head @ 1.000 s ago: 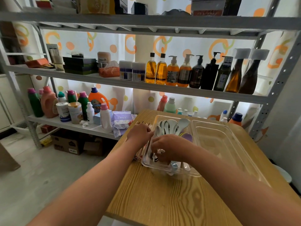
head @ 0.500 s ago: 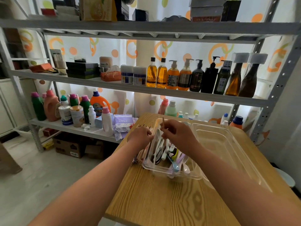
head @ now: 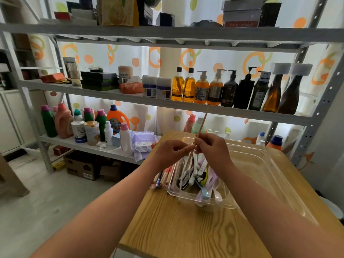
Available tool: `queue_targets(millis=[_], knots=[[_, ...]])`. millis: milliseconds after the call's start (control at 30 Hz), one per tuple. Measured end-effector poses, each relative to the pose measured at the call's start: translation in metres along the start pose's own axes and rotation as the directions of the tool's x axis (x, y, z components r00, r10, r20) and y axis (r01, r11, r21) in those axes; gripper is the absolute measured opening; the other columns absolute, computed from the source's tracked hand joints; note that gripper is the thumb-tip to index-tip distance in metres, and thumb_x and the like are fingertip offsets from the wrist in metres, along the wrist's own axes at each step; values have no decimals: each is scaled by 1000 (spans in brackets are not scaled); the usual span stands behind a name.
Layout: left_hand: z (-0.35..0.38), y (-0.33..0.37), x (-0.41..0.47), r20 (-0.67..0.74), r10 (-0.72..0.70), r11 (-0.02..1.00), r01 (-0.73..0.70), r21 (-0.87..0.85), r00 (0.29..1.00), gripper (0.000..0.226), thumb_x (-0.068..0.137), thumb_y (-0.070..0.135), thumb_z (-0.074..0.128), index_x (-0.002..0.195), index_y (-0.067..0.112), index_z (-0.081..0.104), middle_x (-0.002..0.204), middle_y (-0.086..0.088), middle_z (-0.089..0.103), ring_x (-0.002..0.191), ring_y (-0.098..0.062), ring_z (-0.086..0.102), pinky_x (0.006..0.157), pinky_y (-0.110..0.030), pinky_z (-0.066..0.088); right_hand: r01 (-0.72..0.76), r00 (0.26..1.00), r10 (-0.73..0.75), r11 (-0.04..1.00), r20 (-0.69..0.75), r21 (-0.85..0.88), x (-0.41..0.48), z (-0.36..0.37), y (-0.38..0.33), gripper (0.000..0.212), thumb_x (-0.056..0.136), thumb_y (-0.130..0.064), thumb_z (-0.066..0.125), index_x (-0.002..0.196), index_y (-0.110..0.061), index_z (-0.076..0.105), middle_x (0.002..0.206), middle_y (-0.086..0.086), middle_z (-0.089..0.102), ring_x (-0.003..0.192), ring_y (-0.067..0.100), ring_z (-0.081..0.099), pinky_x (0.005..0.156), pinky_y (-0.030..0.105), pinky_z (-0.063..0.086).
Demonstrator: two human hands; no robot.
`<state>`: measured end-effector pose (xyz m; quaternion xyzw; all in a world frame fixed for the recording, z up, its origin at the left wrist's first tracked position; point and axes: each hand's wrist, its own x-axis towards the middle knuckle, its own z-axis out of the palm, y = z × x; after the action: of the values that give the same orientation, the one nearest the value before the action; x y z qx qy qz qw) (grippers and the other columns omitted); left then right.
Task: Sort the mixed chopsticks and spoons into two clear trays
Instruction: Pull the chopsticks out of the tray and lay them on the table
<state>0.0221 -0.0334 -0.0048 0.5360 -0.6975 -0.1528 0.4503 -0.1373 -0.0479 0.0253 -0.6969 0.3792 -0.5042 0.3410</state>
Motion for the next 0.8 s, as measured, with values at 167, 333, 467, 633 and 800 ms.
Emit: queue_targets(millis=[167, 333, 467, 633, 800], knots=[[-2, 1, 4, -48, 44, 994, -48, -95, 998, 13, 86, 28, 68, 79, 18, 73, 70, 3, 70, 68, -20, 66, 64, -31, 54, -84, 996, 88, 981, -13, 173, 1, 3, -2, 21, 90, -9, 59, 107, 1, 65, 88, 12, 67, 76, 15, 67, 64, 18, 56], [-4, 2, 3, -20, 63, 994, -64, -90, 998, 4, 84, 25, 70, 88, 26, 70, 73, 15, 65, 67, 0, 61, 63, -17, 51, -155, 988, 152, 951, 34, 267, -3, 3, 0, 12, 92, -9, 55, 89, -10, 67, 90, 17, 66, 83, 23, 67, 75, 28, 57], [-5, 3, 2, 48, 60, 994, -55, -97, 997, 9, 83, 20, 71, 89, 26, 70, 76, 12, 68, 72, -10, 66, 70, -27, 56, -180, 984, 172, 941, 54, 287, -4, 3, 0, 14, 93, -12, 54, 90, -12, 67, 91, 17, 66, 84, 23, 65, 73, 27, 56], [-11, 2, 5, -39, -84, 994, 80, -77, 996, 8, 84, 19, 70, 91, 16, 72, 77, 5, 68, 73, -8, 64, 70, -25, 54, -169, 985, 170, 976, 3, 140, -4, 0, 3, 14, 94, -14, 53, 95, -9, 65, 88, 11, 69, 78, 21, 65, 70, 29, 55], [-27, -17, 3, -94, -474, 857, 483, 177, 876, 22, 86, 28, 66, 92, 8, 72, 84, -5, 69, 78, -16, 62, 71, -26, 47, -164, 984, 159, 984, -79, -64, -3, -12, 10, 16, 93, -15, 54, 95, -6, 67, 84, 8, 69, 69, 16, 63, 61, 22, 48]])
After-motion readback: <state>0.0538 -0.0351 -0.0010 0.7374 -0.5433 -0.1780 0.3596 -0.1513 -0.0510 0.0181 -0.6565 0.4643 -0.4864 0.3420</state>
